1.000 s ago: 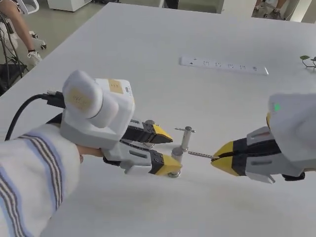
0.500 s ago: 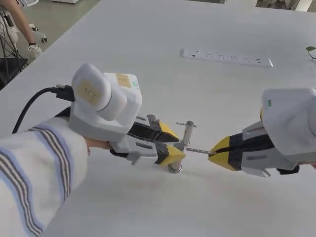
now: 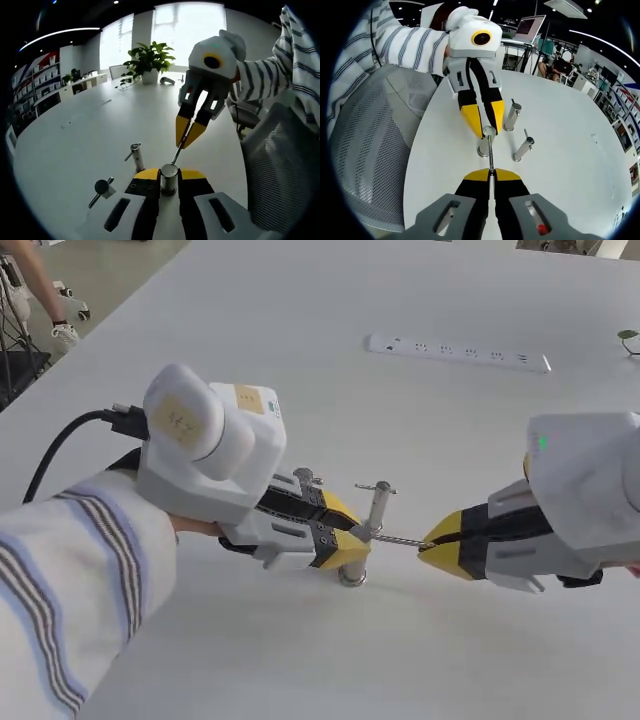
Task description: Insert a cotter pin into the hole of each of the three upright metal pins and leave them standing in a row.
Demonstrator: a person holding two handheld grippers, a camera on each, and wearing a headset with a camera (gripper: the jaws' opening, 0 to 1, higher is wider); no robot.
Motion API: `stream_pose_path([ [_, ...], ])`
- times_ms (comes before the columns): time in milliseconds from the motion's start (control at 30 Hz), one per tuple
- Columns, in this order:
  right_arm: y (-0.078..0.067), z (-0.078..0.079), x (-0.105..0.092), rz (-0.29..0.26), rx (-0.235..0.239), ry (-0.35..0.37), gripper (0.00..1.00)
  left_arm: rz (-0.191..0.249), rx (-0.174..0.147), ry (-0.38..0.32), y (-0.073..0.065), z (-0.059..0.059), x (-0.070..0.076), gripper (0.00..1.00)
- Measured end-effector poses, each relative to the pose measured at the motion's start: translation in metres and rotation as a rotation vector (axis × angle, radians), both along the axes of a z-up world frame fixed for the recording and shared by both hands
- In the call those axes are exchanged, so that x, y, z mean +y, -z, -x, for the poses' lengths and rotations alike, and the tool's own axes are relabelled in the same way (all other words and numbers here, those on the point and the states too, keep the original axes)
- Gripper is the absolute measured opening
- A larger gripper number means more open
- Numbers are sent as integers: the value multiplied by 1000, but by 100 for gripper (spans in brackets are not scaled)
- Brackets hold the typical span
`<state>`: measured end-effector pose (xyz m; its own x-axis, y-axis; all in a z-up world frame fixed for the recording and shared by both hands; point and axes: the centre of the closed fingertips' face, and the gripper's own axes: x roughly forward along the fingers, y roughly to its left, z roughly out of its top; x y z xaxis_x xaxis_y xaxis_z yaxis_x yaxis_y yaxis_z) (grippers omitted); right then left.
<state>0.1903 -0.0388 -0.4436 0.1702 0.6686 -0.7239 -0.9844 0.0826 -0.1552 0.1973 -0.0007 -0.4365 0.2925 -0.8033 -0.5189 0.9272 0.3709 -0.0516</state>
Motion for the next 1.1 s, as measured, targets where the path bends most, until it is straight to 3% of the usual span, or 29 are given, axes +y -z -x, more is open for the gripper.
stream_pose_path([
  [600, 7, -2, -5, 24, 5, 11, 0, 0, 1, -7, -1, -1, -1, 9],
  [1100, 9, -3, 15, 23, 0, -19, 0, -2, 0, -8, -1, 1, 0, 9],
])
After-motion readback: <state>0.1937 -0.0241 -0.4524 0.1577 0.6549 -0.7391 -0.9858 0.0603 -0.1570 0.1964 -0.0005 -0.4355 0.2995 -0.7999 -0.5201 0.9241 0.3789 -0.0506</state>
